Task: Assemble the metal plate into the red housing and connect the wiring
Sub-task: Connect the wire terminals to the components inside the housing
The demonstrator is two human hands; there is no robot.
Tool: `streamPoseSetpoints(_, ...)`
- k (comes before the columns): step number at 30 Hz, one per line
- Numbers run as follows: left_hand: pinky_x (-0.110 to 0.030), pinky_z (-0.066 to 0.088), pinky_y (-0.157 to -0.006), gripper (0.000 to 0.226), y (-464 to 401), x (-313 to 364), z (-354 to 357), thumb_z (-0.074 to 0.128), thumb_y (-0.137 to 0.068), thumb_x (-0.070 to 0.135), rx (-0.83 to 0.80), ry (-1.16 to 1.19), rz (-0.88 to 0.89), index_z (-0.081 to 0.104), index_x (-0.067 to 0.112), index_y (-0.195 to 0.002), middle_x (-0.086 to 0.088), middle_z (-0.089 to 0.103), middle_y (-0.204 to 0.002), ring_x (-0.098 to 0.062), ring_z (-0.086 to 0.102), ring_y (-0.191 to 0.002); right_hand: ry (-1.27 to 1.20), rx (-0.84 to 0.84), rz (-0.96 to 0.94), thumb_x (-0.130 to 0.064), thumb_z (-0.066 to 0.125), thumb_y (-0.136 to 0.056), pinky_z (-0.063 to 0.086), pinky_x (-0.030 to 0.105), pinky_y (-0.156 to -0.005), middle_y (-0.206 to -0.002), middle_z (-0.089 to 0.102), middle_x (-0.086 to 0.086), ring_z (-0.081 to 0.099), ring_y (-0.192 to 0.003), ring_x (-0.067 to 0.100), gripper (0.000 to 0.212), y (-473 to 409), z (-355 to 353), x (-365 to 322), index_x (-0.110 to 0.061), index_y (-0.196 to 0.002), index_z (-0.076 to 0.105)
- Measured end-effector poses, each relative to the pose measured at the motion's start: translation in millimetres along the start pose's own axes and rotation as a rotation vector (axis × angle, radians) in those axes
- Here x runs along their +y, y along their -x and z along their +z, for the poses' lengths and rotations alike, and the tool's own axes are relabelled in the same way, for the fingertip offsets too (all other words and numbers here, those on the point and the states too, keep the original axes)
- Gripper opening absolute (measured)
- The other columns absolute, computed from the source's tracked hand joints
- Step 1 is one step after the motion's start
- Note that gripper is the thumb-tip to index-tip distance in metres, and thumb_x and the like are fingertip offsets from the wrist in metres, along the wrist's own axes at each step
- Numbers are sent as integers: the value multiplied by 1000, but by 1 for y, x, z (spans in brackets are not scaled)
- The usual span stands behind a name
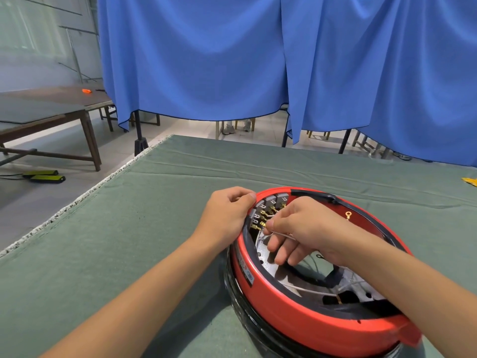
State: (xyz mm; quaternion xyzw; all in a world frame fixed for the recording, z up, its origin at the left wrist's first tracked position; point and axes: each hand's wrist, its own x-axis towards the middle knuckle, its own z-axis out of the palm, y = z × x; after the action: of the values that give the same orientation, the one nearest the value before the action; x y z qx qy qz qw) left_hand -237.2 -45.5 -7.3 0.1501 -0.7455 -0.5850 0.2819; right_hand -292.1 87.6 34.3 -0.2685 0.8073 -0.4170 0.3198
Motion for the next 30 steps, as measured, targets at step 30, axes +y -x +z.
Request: streamPoseSetpoints(30, -27, 49, -80, 26, 0, 1, -2, 59, -91, 14, -8, -53, 14, 70, 28, -72, 11, 70, -72, -5, 62, -72, 36, 45, 41, -12, 48, -96, 50, 26, -39, -44, 59, 0, 56, -36, 18, 20, -7, 14, -4, -5, -81, 58)
